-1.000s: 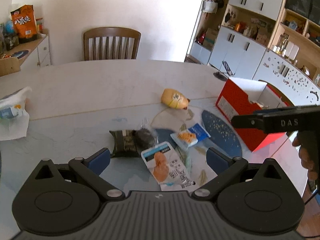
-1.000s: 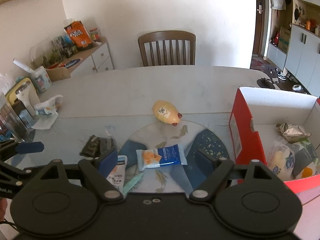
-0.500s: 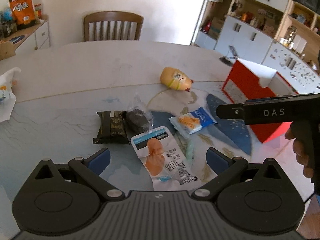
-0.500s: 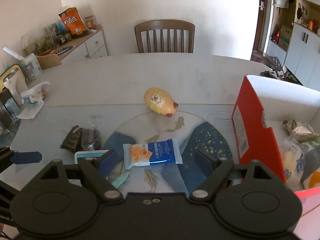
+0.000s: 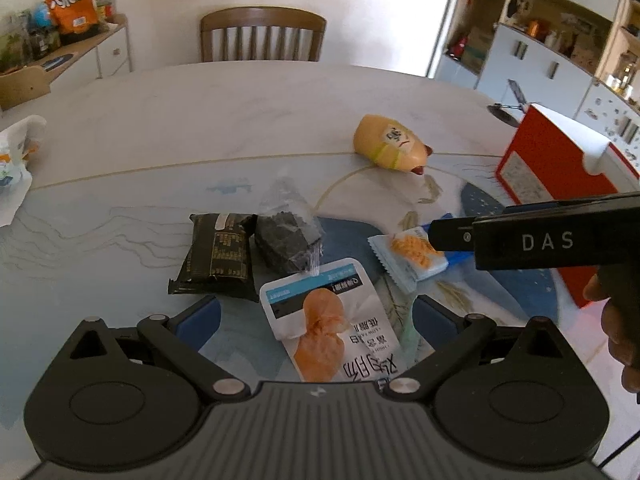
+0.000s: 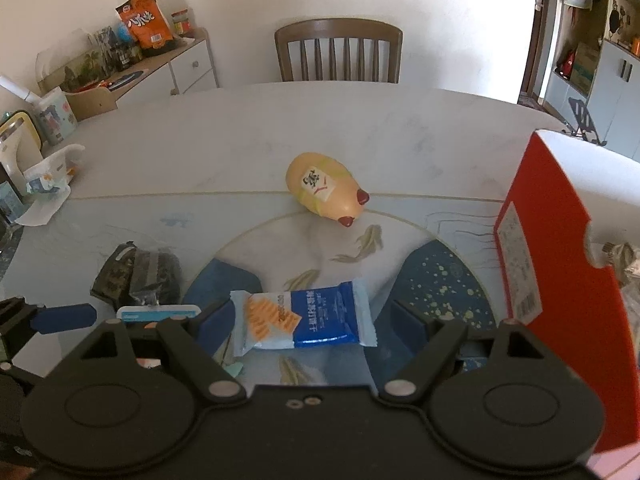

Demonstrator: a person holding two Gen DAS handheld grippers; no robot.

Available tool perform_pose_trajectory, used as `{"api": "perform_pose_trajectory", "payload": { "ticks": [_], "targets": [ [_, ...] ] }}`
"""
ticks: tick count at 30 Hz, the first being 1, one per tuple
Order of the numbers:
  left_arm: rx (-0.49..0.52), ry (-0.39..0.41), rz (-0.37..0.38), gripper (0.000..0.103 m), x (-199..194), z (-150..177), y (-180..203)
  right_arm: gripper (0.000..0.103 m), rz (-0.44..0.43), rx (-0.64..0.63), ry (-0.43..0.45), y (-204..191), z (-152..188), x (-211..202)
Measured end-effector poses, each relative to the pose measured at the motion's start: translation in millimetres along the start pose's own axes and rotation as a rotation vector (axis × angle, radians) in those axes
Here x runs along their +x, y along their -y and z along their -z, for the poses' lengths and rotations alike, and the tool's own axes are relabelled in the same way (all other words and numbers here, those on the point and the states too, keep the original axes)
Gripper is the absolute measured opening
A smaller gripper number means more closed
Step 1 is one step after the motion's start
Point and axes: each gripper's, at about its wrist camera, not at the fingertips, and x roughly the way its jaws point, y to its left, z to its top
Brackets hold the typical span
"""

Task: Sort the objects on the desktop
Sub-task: 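Lower right gripper onto blue biscuit packet while left gripper reaches white chip bag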

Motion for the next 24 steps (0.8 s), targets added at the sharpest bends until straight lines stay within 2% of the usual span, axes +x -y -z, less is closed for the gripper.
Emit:
{"api": "perform_pose_trajectory", "payload": {
  "ticks": [14, 21, 24],
  "targets": [
    [-0.062, -0.024, -0.081, 0.102, 15, 6, 5, 0.086, -0.012, -0.038, -0.037, -5, -1, 24],
    [-0.060, -0.022, -0.102, 0.101, 17, 8, 11, 0.087, -0.010, -0.066, -0.053, -5, 0, 31],
    [-0.047, -0.016, -0.111, 0.098, 18, 8, 15, 0.087, -0.017, -0.085, -0.059, -7, 1, 33]
  ]
}}
